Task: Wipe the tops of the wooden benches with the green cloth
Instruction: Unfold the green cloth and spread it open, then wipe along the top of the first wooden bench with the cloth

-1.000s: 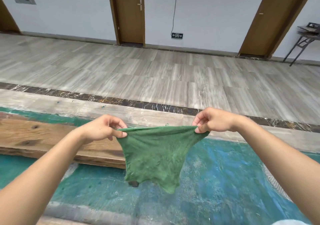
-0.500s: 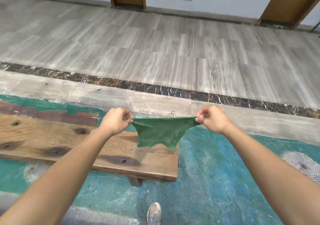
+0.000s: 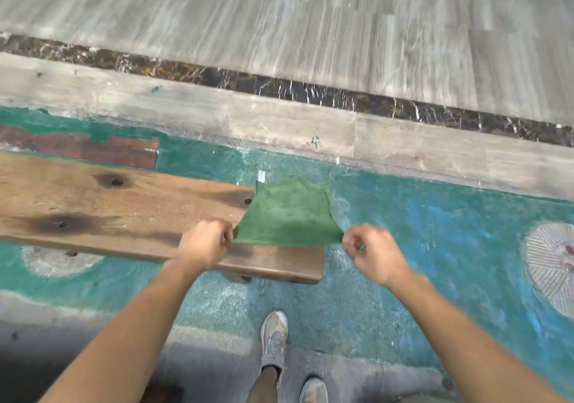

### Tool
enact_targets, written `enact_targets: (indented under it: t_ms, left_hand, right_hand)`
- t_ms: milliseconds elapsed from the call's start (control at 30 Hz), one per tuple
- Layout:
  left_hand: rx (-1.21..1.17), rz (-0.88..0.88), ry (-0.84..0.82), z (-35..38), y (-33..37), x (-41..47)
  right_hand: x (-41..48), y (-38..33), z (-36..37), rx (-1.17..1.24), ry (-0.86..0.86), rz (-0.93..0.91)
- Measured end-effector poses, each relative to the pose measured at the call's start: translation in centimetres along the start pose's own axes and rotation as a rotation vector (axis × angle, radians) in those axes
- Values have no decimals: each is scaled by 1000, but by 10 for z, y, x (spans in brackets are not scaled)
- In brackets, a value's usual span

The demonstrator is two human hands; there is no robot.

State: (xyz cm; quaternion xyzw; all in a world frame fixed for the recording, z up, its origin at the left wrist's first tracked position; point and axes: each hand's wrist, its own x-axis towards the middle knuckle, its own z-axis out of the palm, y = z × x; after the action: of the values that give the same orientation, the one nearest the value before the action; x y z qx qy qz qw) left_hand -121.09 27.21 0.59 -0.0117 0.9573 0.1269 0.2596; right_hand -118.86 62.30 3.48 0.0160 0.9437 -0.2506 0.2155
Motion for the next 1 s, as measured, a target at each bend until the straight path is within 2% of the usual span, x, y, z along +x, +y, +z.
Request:
enact_targets:
  t_ms: [33,67,133,167,200,267,300,400,533,567,633,700,733,800,833,933,1000]
  left_hand:
    - [52,-30,-78,13,-1,-7]
    - [90,-63,-200,70,-12,-7]
    - [121,-94,-407,119,-17,-23]
    - [108,-145,-561,161,-26,-30]
    - [87,-149,-648,183,-27,-39]
    - [29,-192,-778,219,-34,-42]
    - [2,-190,-770,227,-30,-43]
    - [-91,-176,-719,238,-24,-29]
    - [-225,-139,-634,230,-4,-4]
    - [-292,-175,-581,230,-10,6]
    - [-324,-188,-580,228,0,11]
    - [-381,-231,-526,225,-4,20]
    - [-467,-307,-504,221,-7,28]
    - [-508,-313,-488,218,-1,32]
    - [-584,-388,-448,227,-1,30]
    - [-550,-443,-498,234,1,16]
    - [-626,-538,-422,241,1,18]
  right_hand:
    - [-7,7,15,-42,-67,34]
    - [-11,36,69,-90,-214,80]
    - [-34,56,116,-200,-475,156]
    - [-45,72,159,-217,-632,196]
    - [-60,81,181,-206,-734,208]
    - [-74,89,220,-151,-924,233]
    - [-81,89,229,-142,-994,236]
    - [-62,80,244,-149,-1012,252]
    - [-10,59,239,-177,-784,273]
    - [23,45,238,-243,-779,217]
    - [45,35,232,-234,-705,180]
    - [79,9,231,-270,-704,116]
    - [105,-4,233,-323,-717,19]
    - [116,-13,232,-354,-698,-33]
    - [127,-24,240,-434,-758,-114]
    - [106,-30,253,-460,-810,-250]
    - [109,-30,258,-466,-854,-379]
